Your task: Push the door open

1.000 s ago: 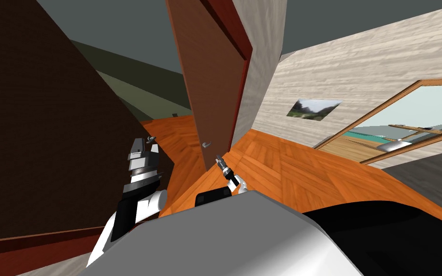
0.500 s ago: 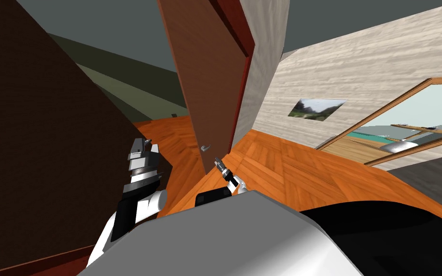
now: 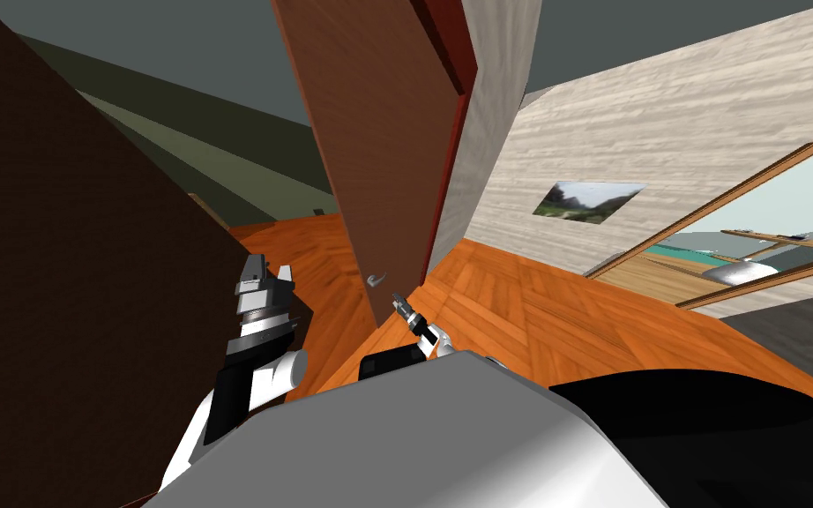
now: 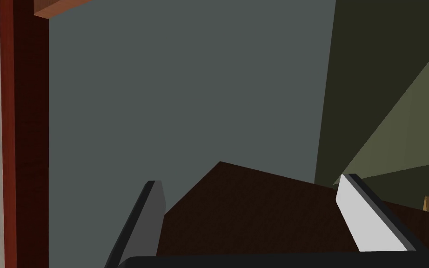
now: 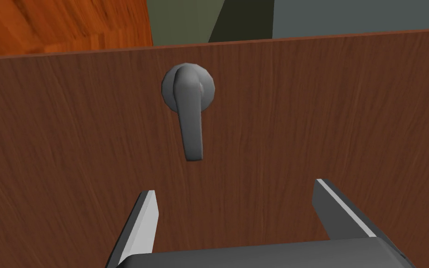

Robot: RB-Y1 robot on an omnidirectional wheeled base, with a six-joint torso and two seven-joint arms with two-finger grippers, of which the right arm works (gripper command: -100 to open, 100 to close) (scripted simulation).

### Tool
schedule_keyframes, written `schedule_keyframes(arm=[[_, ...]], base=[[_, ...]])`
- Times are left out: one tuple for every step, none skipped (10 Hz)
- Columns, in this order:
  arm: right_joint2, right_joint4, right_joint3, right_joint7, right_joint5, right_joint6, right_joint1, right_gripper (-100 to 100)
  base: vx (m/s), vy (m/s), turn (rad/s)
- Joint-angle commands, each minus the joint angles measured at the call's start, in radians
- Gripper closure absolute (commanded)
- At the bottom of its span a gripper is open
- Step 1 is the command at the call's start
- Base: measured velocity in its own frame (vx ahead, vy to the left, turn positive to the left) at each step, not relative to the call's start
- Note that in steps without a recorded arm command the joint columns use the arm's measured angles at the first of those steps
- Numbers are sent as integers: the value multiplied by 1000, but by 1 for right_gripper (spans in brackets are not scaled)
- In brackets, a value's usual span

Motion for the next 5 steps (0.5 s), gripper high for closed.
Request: schedule_keyframes(arm=[[4,30,6,0,3,-10,-10,-100],[4,46,12,-3,6,-14,-16,-100],[5,69,20,-7,10,-19,-26,-100],[6,84,25,-9,13,-23,-32,-100],[6,101,31,-12,15,-27,-38,-100]], base=[[79,-13,-2],[86,-8,-6],[113,-15,-6],[109,-8,-3],[113,-11,-5]])
